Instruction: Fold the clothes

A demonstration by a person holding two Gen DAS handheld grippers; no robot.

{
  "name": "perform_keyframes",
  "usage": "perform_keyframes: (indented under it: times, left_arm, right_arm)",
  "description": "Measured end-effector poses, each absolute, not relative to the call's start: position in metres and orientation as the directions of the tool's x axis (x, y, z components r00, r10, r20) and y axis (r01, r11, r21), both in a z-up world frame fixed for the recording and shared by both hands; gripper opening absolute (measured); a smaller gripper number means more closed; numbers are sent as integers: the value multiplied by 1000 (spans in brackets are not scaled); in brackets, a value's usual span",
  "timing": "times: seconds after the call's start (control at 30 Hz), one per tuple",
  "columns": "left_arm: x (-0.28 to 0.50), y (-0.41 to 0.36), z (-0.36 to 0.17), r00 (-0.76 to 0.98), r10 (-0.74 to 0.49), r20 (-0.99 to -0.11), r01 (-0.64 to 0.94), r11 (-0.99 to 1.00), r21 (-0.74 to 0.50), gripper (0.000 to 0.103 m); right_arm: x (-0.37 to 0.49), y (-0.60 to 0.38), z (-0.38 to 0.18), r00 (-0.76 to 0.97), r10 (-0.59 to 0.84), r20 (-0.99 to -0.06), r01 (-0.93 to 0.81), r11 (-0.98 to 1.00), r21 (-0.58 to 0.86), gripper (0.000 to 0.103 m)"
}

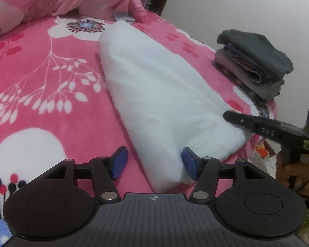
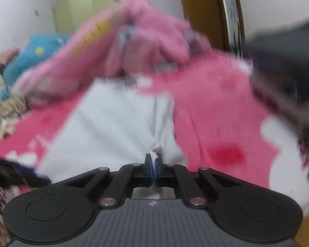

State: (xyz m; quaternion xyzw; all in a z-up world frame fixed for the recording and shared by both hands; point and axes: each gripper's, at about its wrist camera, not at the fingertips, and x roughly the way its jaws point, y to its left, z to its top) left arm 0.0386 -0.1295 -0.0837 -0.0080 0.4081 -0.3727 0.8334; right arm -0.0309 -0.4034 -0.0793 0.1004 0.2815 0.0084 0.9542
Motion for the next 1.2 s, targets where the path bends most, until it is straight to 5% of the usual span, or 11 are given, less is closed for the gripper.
perform_keyframes:
  times: [0.17, 0.5, 0.67, 0.7, 0.77, 1.07, 1.2]
  left_arm:
    - [40, -128, -85, 382, -630, -676, 614, 720, -324, 59]
    - [40, -124, -87, 371, -641, -672, 615, 712, -339, 59]
    - [43, -123, -89, 362, -650, -668, 620, 703, -347, 60]
    - [43, -123, -89, 361, -652, -667, 621, 701, -350, 60]
    - [44, -122, -90, 357, -656, -665, 622, 698, -355, 60]
    - [44, -129, -86, 353, -630, -692, 616, 713, -335, 63]
    - [44, -133, -84, 357, -612, -706, 609, 725, -321, 64]
  right_arm:
    - [-33, -430, -48, 894, 84, -440, 45, 960, 276, 29]
    - [104, -448, -44, 738, 311, -599, -89, 925, 370, 34]
    - [151, -451, -67, 668, 297, -682, -57, 935, 350, 34]
    - [155, -452, -70, 665, 313, -678, -64, 929, 366, 28]
    - [158, -454, -72, 672, 352, -652, -88, 912, 401, 0]
    - [141, -445, -56, 793, 185, -581, -96, 979, 181, 0]
    - [153, -437, -89, 747, 108, -656, -88, 994, 63, 0]
